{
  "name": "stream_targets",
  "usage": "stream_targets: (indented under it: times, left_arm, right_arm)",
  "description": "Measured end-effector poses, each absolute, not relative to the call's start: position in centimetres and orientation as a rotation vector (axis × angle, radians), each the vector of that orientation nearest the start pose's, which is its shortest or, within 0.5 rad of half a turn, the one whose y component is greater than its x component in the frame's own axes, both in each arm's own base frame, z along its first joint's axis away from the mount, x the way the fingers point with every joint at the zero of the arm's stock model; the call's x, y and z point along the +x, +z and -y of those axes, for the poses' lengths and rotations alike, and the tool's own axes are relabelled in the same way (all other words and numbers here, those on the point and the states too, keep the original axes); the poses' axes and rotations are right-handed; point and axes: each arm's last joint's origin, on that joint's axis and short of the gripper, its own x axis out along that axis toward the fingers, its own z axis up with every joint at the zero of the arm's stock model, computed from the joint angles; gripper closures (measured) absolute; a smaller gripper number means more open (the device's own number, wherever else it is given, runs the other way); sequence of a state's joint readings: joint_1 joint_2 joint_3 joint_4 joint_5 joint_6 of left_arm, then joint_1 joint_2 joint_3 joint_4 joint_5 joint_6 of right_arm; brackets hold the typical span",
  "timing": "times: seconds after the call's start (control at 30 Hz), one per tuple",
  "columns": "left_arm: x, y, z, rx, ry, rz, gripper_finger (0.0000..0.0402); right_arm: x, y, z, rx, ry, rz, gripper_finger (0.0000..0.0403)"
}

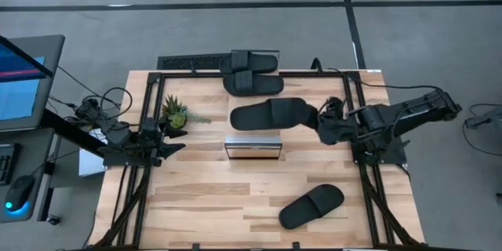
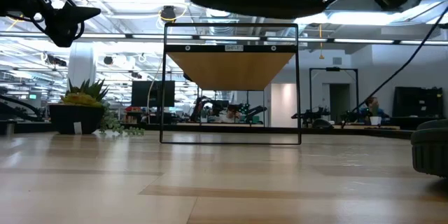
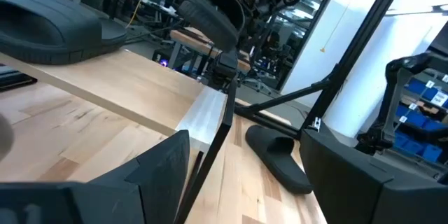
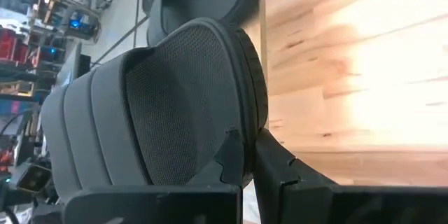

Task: Pick and place slides into the shelf
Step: Put the top black slide on the shelf

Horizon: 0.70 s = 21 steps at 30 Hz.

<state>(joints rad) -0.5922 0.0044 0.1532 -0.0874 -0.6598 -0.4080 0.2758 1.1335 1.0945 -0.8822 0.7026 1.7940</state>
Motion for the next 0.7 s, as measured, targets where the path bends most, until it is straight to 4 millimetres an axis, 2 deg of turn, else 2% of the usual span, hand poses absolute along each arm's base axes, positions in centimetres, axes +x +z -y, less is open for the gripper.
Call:
stream_targets:
  times: [0.4,0.7]
  left_arm:
    - [7.6,20.5,3.2,-0.435,-0.024,0.038,0.0143]
    - [7.6,20.5,3.3,-0.435,-0.049,0.032,0.0143]
  right_arm:
    - [22.7,29.8,-6.1,1.284,-0.990,-0.242,0.0402]
    - [24.0,29.0,-6.7,1.311,-0.977,-0.257,0.0402]
